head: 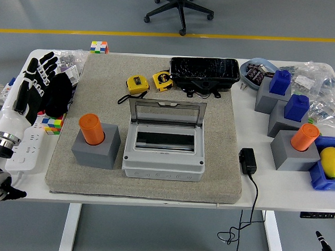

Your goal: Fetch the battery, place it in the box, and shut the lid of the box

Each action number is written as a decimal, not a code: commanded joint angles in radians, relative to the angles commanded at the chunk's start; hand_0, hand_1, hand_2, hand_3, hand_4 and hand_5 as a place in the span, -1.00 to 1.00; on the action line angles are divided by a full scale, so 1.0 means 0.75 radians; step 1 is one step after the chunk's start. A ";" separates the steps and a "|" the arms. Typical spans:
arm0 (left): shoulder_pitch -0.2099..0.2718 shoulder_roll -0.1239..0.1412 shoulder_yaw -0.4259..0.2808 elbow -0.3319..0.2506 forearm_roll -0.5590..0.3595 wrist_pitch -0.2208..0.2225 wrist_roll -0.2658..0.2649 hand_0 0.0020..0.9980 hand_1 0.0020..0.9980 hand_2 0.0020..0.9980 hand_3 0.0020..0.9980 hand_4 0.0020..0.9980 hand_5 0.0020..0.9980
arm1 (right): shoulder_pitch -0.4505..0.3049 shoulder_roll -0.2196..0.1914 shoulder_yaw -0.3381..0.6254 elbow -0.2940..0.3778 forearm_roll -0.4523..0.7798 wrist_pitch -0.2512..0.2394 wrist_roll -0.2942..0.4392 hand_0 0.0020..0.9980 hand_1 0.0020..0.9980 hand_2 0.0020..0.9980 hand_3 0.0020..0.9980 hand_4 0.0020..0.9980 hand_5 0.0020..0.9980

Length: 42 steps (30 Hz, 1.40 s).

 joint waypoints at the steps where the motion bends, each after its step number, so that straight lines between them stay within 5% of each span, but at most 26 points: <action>1: -0.003 -0.006 0.003 0.004 0.002 0.000 -0.002 1.00 0.92 0.80 0.80 1.00 0.85 | 0.000 0.000 0.000 0.000 0.000 0.000 0.000 0.64 0.63 0.56 0.63 1.00 1.00; 8: -0.027 -0.056 0.007 0.085 -0.005 -0.009 -0.019 1.00 0.96 0.86 0.84 1.00 0.75 | 0.001 0.002 -0.001 0.000 0.000 0.000 0.000 0.64 0.63 0.56 0.63 1.00 1.00; 16: -0.023 -0.073 0.020 0.159 -0.102 -0.010 -0.045 0.99 0.96 0.87 0.85 1.00 0.74 | 0.001 0.002 -0.007 -0.004 0.000 0.001 0.000 0.64 0.63 0.56 0.63 1.00 1.00; 17: -0.016 -0.076 0.022 0.167 -0.122 -0.011 -0.048 0.80 0.91 0.84 0.81 1.00 0.73 | 0.002 0.001 -0.007 -0.003 0.001 0.001 0.000 0.64 0.63 0.56 0.63 1.00 1.00; 19: -0.005 -0.083 0.024 0.176 -0.143 -0.011 -0.052 0.80 0.91 0.84 0.81 1.00 0.73 | 0.004 0.000 -0.006 -0.002 0.000 0.000 0.000 0.64 0.63 0.56 0.63 1.00 1.00; 28: 0.050 -0.076 0.123 0.076 -0.193 -0.024 -0.057 0.77 0.85 0.82 0.79 1.00 0.67 | 0.001 -0.001 -0.010 -0.004 0.003 0.002 0.000 0.64 0.63 0.56 0.63 1.00 1.00; 29: 0.049 -0.076 0.134 0.080 -0.198 -0.024 -0.059 0.80 0.86 0.81 0.66 1.00 0.39 | 0.001 0.000 -0.011 -0.003 0.004 0.003 0.000 0.64 0.63 0.56 0.63 1.00 1.00; 40: 0.050 -0.081 0.225 0.094 -0.162 0.002 -0.058 0.79 0.84 0.76 0.66 1.00 0.37 | 0.004 0.001 -0.006 -0.003 0.001 0.003 0.000 0.64 0.63 0.56 0.63 1.00 1.00; 42: 0.049 -0.079 0.229 0.102 -0.161 0.008 -0.062 0.74 0.73 0.60 0.51 1.00 0.42 | 0.004 0.001 -0.004 -0.003 0.000 0.003 0.000 0.64 0.63 0.56 0.63 1.00 1.00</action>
